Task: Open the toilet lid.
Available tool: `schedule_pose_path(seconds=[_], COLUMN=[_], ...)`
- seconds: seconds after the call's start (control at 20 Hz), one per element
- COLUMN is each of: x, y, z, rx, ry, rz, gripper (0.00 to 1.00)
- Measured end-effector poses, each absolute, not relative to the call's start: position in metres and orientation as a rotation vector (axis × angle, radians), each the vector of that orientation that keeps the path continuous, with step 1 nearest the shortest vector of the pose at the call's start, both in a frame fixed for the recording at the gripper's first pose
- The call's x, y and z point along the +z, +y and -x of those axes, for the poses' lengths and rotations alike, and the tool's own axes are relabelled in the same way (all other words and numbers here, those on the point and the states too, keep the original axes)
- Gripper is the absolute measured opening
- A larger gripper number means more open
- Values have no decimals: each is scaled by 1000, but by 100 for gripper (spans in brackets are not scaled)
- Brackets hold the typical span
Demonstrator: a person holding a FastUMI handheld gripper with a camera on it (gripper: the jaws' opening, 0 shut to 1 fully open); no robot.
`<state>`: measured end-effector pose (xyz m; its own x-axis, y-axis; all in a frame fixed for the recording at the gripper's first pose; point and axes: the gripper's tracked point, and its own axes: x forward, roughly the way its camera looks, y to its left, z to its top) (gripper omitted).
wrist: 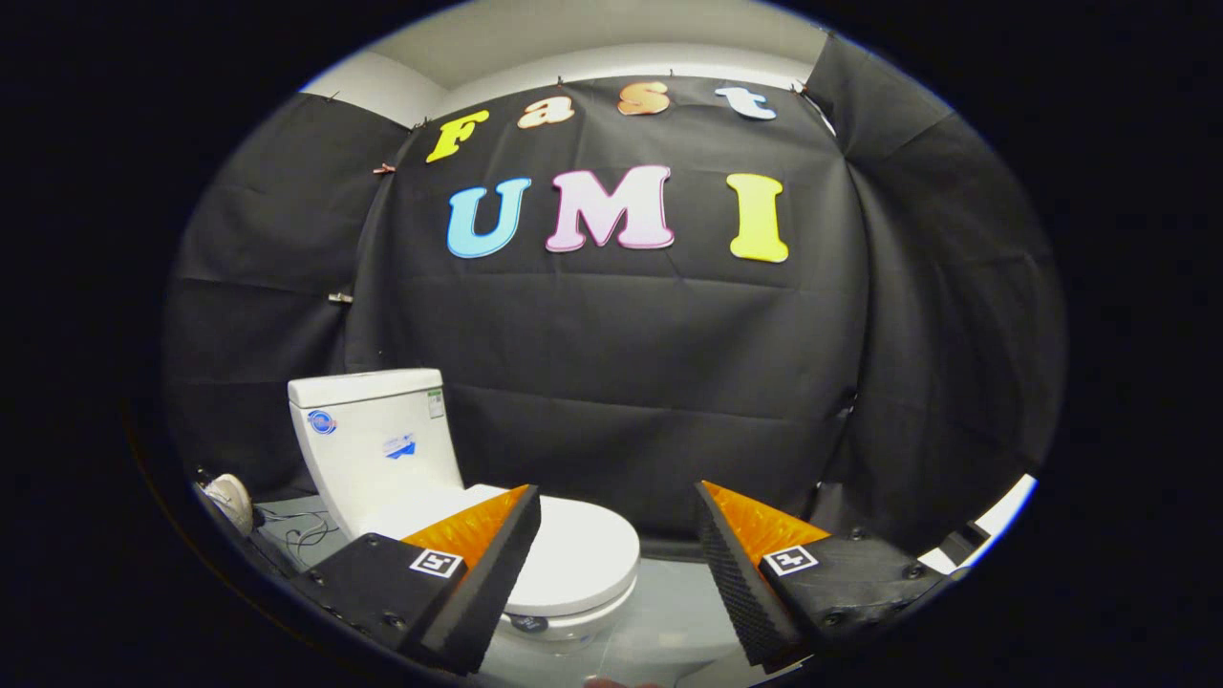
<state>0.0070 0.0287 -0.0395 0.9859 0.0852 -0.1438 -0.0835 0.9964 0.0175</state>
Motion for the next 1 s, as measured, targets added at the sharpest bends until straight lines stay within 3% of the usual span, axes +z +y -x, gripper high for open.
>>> schedule_pose_path(seconds=[0.45, 0.7, 1.0], x=[-78, -151, -193], y=[53, 96, 97], z=[-27, -34, -44], rx=[103, 211, 138], ry=[278, 512, 620], rz=[35, -46, -214], gripper=[98, 98, 99])
